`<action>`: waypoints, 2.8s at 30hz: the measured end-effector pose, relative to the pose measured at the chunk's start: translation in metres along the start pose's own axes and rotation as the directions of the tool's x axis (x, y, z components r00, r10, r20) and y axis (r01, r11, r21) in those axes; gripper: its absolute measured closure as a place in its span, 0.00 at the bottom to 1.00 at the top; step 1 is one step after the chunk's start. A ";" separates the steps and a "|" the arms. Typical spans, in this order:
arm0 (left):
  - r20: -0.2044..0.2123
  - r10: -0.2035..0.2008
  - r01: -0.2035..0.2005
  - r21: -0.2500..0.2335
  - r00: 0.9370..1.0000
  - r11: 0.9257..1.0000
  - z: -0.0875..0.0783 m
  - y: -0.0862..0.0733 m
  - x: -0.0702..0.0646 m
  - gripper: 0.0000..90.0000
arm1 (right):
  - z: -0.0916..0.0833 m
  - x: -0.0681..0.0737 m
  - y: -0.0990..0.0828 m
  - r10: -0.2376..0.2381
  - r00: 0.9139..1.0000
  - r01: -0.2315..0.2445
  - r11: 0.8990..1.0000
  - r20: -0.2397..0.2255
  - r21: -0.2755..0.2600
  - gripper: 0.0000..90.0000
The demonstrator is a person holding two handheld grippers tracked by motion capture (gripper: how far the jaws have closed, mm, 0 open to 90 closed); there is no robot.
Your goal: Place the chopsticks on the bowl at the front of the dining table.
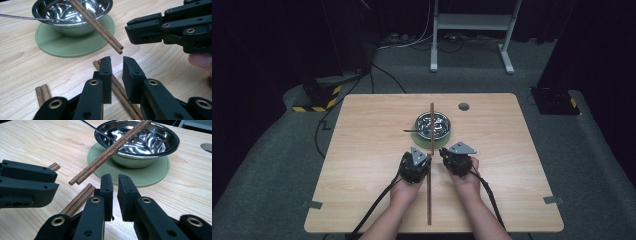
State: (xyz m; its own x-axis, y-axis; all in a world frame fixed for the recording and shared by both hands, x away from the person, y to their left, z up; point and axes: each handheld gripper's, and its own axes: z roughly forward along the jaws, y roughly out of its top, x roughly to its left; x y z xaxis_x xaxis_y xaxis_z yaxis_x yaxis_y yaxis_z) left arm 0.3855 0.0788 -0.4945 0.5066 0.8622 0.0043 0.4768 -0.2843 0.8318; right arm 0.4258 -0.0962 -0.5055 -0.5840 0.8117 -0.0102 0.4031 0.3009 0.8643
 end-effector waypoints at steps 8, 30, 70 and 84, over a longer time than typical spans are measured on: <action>-0.002 0.010 -0.010 0.012 1.000 1.000 0.004 -0.002 -0.002 0.92 | 0.000 -0.001 0.000 0.010 1.000 -0.010 1.000 -0.003 0.001 0.91; -0.011 0.017 -0.017 0.014 1.000 1.000 0.011 0.002 -0.003 0.97 | 0.000 -0.002 0.000 0.009 1.000 -0.009 1.000 -0.010 0.000 0.91; -0.013 -0.008 0.008 0.008 1.000 1.000 -0.012 0.001 0.026 0.76 | 0.000 -0.004 0.000 0.013 1.000 -0.013 1.000 -0.006 -0.003 0.87; -0.072 -0.062 0.065 0.049 0.995 0.997 -0.042 -0.033 0.087 0.56 | 0.000 -0.005 -0.001 0.021 1.000 -0.021 1.000 -0.004 0.001 0.83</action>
State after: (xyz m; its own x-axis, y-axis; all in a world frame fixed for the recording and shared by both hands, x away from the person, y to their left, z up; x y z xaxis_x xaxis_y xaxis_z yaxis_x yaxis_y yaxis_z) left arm 0.3834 0.1807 -0.4985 0.4231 0.9060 -0.0071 0.5434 -0.2475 0.8022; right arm 0.4279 -0.1006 -0.5067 -0.5782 0.8159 0.0098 0.4162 0.2845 0.8636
